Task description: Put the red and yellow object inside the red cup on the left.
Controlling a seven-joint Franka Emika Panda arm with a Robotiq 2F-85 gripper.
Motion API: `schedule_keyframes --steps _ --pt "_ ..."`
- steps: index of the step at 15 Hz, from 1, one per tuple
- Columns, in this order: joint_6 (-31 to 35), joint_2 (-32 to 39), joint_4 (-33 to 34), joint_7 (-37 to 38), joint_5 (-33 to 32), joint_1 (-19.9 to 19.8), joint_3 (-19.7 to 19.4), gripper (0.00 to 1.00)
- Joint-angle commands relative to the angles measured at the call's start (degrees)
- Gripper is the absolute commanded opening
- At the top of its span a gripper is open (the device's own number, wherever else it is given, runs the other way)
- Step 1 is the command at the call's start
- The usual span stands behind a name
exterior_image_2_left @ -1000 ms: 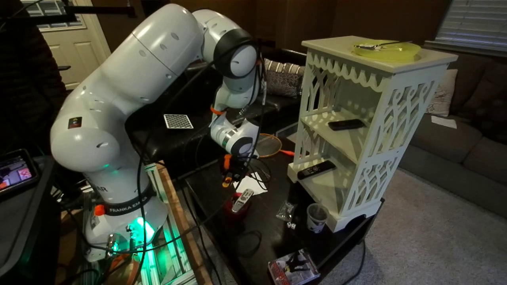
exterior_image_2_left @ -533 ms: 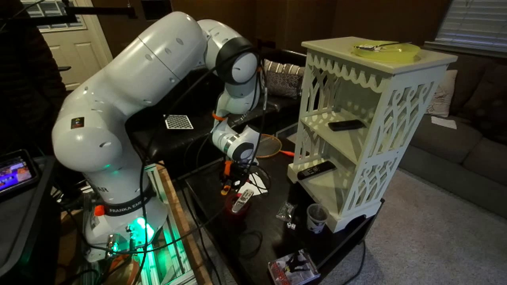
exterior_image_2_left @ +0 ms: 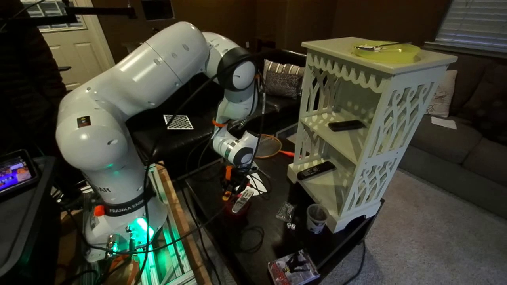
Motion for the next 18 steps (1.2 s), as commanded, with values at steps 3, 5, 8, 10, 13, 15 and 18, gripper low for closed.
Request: schedule_keyframes --steps 3,5,8,10,13,15,18 --pt "-1.19 2.98 4.10 2.92 -0.14 3.82 -2.58 0.08" --pt "-1.45 3.65 4.93 2.88 -0.30 4.20 -2.88 0.08" --pt "-1.37 4.57 5.89 2.61 -0.36 4.30 -3.05 0.08" --pt "-1.74 4.92 6.23 2.30 -0.23 3.89 -2.68 0.58" --pt "-1.53 4.47 5.73 1.99 -0.04 3.21 -2.04 0.79" --pt "-0.76 2.65 3.86 1.28 0.21 1.82 -0.84 0.94" --pt "0.80 -2.16 -1.47 -0.24 0.99 -2.21 2.41 1.00"
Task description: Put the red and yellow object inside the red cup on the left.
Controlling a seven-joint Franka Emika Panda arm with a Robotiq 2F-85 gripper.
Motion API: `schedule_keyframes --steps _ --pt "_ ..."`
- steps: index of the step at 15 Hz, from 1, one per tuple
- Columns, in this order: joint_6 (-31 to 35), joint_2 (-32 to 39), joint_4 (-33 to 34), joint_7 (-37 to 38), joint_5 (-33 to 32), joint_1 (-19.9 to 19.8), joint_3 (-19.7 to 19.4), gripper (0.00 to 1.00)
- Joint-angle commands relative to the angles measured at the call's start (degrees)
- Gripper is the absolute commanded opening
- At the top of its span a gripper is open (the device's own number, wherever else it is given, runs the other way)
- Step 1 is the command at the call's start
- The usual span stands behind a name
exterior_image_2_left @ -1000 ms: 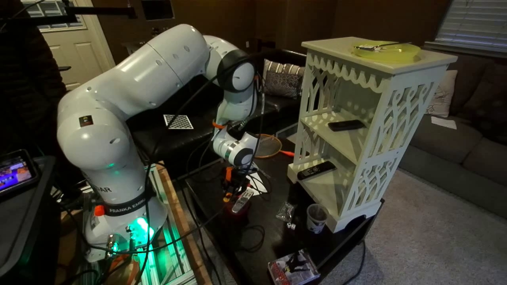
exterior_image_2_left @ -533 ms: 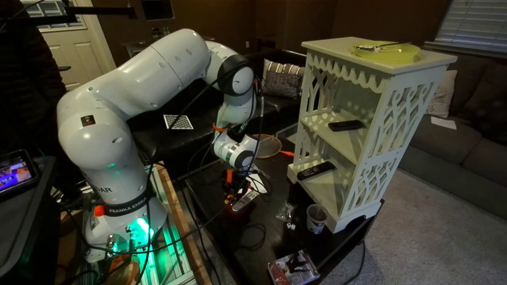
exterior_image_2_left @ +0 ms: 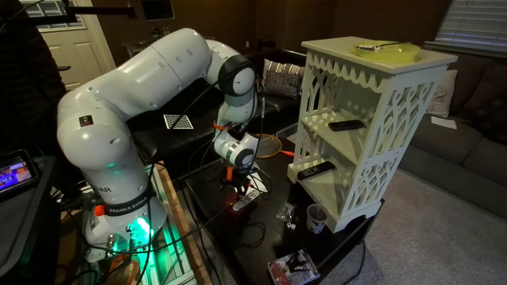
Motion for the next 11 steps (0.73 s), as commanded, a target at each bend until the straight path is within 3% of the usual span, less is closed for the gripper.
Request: schedule_keyframes --steps 1,4,8,10,11 --pt "1.74 -7.50 -8.12 -1.86 1.21 -5.29 4.14 1.00" --pt "7.92 -15.86 -17.63 1.44 1.68 -6.86 4.00 1.00" --pt "19.21 -25.61 -29.86 5.98 1.65 -5.48 0.96 1.00" --pt "23.84 -27.71 -35.54 3.06 0.31 -8.92 2.57 1.00" --pt "19.75 -23.24 -28.25 3.66 0.84 -7.07 1.70 1.00"
